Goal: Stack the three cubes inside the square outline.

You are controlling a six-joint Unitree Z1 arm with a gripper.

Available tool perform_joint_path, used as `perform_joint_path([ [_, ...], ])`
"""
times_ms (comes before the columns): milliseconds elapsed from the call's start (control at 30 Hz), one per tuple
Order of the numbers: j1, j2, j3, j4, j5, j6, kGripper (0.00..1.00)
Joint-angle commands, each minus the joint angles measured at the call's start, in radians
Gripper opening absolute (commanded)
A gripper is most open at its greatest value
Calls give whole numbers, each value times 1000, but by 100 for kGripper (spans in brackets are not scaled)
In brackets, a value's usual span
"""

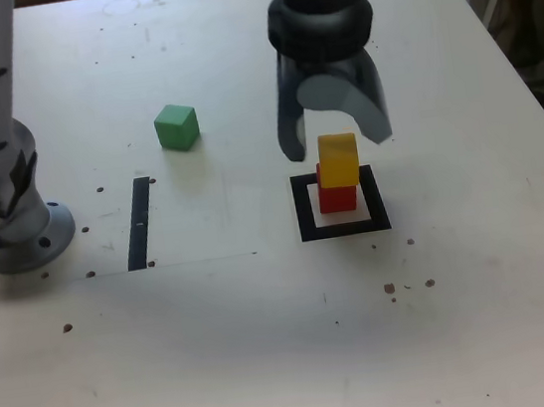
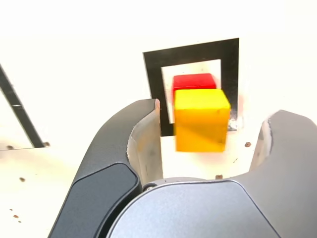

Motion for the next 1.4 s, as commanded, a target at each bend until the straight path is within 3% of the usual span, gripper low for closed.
perform_joint_path([
  [0, 9, -33, 6, 24, 17, 2, 99],
  [167, 57, -97, 52, 44, 62, 42, 99],
  [333, 139, -158, 121, 49, 108, 155, 99],
  [567, 175, -255, 199, 53, 273, 341, 99],
  [667, 198, -283, 227, 54, 312, 445, 99],
  [1100, 442, -289, 397, 14, 303, 700, 98],
  [1367, 494, -282, 450, -29, 259, 768, 97],
])
